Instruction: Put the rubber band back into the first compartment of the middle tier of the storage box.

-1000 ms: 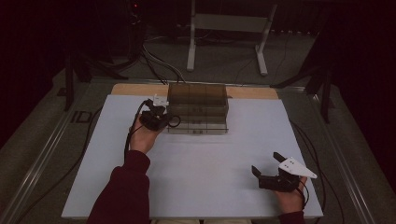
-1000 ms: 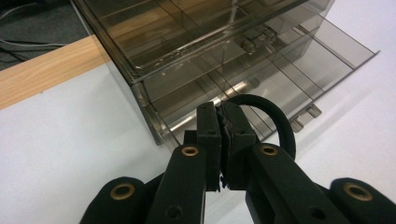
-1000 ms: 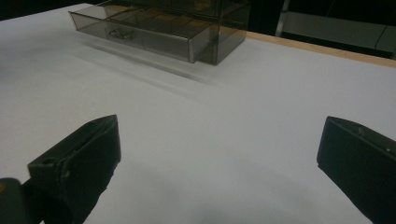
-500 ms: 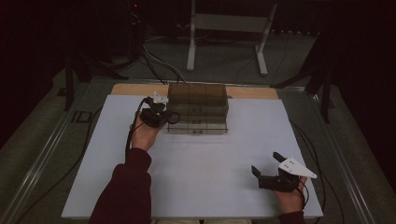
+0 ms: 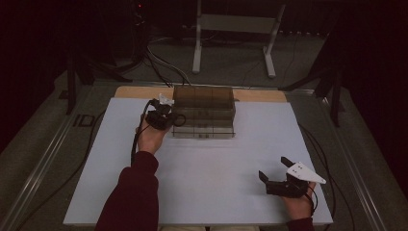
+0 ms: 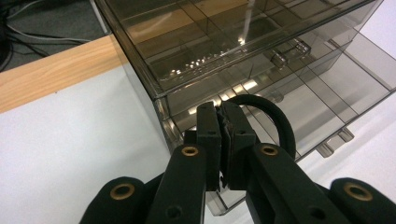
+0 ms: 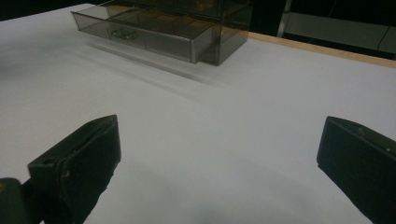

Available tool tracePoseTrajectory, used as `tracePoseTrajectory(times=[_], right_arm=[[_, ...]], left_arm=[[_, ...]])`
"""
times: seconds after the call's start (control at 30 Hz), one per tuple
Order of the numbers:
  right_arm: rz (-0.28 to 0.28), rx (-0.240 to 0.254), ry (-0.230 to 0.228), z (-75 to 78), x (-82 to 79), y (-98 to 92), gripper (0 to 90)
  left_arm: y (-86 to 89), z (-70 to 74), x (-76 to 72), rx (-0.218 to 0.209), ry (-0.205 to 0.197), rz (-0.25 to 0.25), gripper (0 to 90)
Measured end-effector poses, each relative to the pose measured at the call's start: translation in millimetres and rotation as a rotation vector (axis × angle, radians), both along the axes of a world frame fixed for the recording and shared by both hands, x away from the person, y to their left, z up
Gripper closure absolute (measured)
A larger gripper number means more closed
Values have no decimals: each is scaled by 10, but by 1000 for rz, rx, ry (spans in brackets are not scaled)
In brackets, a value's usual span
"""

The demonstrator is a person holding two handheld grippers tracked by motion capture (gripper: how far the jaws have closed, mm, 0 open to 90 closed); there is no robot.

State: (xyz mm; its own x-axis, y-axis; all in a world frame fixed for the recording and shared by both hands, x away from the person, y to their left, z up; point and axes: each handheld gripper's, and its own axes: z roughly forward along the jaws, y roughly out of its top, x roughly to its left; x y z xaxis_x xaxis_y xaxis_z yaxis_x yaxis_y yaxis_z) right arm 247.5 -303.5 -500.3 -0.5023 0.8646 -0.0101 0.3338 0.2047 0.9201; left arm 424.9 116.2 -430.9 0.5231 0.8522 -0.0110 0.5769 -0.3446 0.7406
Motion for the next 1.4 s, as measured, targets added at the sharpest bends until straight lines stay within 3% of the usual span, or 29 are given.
tracePoseTrajectory(times=[0.67, 1.4], right_arm=[[-2, 2, -2, 4, -4, -13, 2], [-6, 3, -3, 7, -8, -24, 3]], left_arm=[[-58, -99, 70, 1, 28, 51, 883], [-159, -202, 102, 36, 44, 45, 883]])
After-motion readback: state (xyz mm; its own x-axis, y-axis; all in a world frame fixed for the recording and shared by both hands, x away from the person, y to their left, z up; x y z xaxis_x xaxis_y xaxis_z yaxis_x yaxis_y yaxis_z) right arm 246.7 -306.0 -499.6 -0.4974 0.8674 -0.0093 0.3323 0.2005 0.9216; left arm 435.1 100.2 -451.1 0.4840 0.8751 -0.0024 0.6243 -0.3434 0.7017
